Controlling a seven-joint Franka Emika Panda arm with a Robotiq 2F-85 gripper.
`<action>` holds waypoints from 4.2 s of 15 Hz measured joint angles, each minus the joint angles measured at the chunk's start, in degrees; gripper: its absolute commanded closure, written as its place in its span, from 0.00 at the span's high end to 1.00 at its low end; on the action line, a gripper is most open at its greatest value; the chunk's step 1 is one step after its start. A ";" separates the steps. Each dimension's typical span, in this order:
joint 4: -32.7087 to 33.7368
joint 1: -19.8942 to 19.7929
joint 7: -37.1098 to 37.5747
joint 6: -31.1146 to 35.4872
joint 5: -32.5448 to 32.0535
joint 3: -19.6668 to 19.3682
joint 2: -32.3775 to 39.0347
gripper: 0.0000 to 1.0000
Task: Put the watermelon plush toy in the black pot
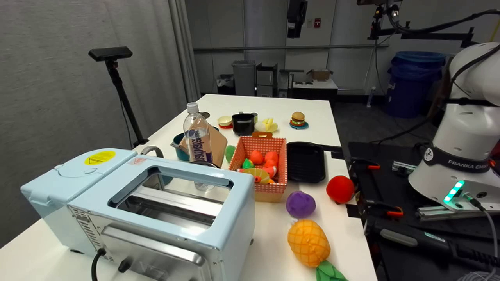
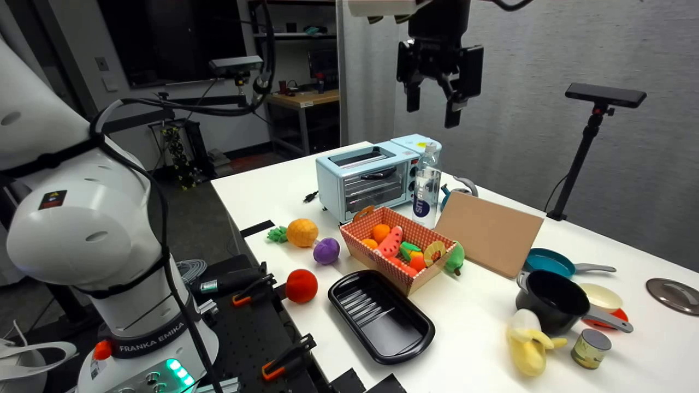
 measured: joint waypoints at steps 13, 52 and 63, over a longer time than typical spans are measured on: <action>1.87 0.23 -5.75 -11.00 -3.87 0.71 3.15 1.00; 3.24 -0.74 -21.40 15.30 -1.94 15.03 44.48 1.00; 3.76 -0.58 -21.60 18.27 -0.07 19.37 48.56 1.00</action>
